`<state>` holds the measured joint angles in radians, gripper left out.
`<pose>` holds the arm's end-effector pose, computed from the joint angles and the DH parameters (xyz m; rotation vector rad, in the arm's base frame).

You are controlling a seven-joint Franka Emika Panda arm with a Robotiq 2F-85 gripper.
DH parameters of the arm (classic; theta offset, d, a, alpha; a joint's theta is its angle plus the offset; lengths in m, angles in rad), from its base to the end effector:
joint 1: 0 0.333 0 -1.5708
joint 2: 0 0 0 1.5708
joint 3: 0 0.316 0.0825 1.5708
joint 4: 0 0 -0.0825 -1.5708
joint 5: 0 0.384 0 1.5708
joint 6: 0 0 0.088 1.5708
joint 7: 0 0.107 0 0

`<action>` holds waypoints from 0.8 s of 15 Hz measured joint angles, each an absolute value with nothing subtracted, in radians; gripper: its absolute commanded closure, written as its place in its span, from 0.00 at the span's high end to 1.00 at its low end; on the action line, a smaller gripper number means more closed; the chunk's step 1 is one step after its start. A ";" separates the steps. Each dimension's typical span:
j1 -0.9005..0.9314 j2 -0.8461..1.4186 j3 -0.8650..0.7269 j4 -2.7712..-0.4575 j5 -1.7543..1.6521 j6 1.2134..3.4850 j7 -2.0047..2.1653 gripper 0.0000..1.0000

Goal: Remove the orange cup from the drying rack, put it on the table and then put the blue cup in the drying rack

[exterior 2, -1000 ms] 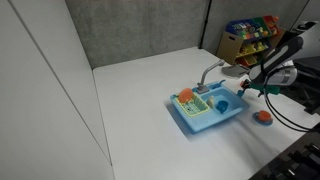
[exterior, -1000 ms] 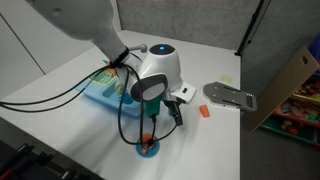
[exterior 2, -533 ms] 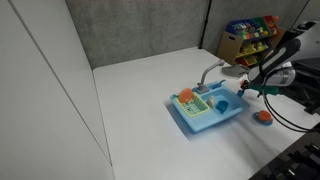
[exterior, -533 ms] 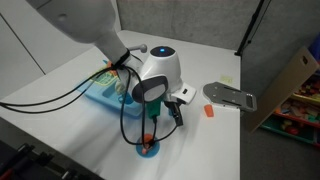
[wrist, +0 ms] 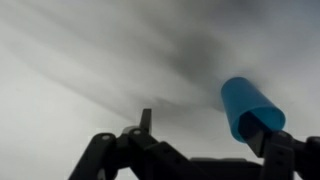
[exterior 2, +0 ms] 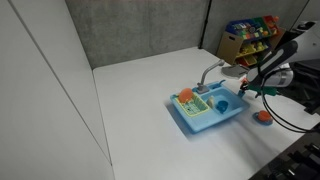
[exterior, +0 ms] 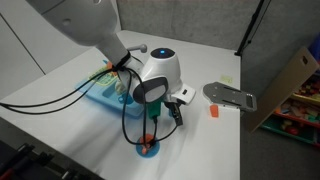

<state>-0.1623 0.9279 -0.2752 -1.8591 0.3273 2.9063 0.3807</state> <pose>0.5556 -0.2779 0.0507 2.6416 -1.4560 0.2608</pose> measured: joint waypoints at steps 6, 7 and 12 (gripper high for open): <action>-0.153 0.938 -0.275 -1.851 0.327 2.906 0.381 0.09; -0.151 0.938 -0.275 -1.851 0.327 2.906 0.381 0.04; -0.142 0.932 -0.277 -1.851 0.327 2.908 0.383 0.03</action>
<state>-0.1418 0.9324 -0.2773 -1.8511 0.3273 2.9076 0.3833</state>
